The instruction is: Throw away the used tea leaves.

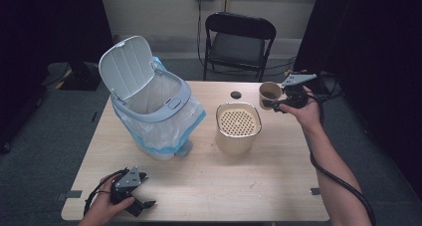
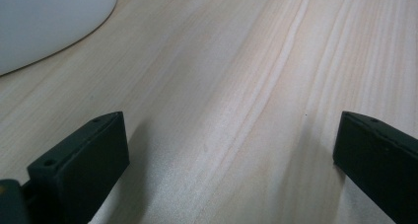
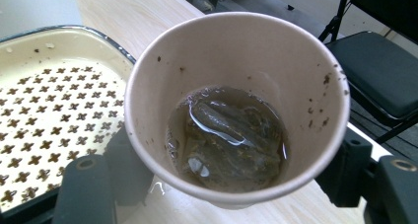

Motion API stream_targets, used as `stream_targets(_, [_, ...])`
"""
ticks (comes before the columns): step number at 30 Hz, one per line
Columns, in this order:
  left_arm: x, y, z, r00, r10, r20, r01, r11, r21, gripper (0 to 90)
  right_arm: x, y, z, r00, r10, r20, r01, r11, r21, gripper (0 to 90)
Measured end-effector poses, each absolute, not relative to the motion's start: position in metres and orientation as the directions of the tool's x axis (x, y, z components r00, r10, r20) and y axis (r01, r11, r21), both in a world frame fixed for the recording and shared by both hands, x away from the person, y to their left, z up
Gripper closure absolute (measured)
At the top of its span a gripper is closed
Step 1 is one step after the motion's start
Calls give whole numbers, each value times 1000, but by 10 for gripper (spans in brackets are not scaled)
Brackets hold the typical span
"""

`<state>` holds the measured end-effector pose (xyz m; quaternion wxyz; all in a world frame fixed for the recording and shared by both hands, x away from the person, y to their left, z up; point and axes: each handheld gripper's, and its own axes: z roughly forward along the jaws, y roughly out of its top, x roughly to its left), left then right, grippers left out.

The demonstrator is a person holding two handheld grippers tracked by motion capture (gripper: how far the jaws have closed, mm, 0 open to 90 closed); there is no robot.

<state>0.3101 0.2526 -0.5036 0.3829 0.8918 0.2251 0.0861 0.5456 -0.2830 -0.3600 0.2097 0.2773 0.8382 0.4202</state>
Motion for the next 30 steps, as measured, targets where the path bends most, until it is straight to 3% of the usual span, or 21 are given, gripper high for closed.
stream_targets(17, [310, 253, -504, 884, 467, -18, 335, -606, 722, 0, 548, -261, -348, -744, 617, -254, 203, 572, 795, 287])
stream_targets(30, [310, 253, -504, 884, 467, -17, 333, -605, 723, 0, 539, -236, -341, -699, 549, -459, 80, 697, 713, 294])
